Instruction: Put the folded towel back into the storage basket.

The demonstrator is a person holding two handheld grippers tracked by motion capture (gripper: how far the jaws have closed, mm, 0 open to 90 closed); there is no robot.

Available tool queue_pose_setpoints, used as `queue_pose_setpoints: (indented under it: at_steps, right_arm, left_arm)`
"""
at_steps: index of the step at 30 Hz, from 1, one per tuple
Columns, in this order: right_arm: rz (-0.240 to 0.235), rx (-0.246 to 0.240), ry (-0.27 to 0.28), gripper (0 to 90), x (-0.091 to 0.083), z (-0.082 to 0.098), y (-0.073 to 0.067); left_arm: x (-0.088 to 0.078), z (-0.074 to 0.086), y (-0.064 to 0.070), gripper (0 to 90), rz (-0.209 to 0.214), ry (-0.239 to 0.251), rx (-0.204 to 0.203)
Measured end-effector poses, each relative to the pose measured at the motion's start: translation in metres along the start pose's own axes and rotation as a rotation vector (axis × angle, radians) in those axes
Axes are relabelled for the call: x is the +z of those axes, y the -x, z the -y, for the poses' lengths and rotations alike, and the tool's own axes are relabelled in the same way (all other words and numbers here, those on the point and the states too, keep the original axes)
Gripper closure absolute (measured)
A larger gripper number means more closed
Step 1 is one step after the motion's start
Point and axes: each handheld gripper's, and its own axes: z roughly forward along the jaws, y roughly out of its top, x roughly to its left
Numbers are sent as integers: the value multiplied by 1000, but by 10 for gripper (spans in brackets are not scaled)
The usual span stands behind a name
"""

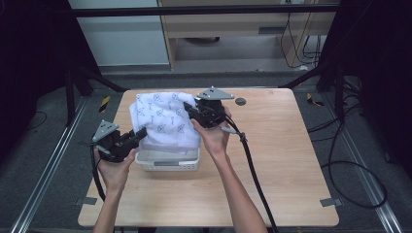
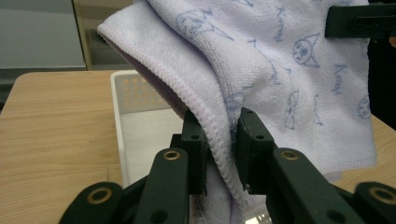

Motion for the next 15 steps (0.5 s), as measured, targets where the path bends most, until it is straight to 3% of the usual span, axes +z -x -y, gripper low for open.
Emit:
queue_pose_setpoints:
  at_steps: [15]
  right_arm:
    - [32, -28, -68, 672, 29, 17, -2]
  left_arm:
    - [21, 15, -13, 743, -45, -70, -2]
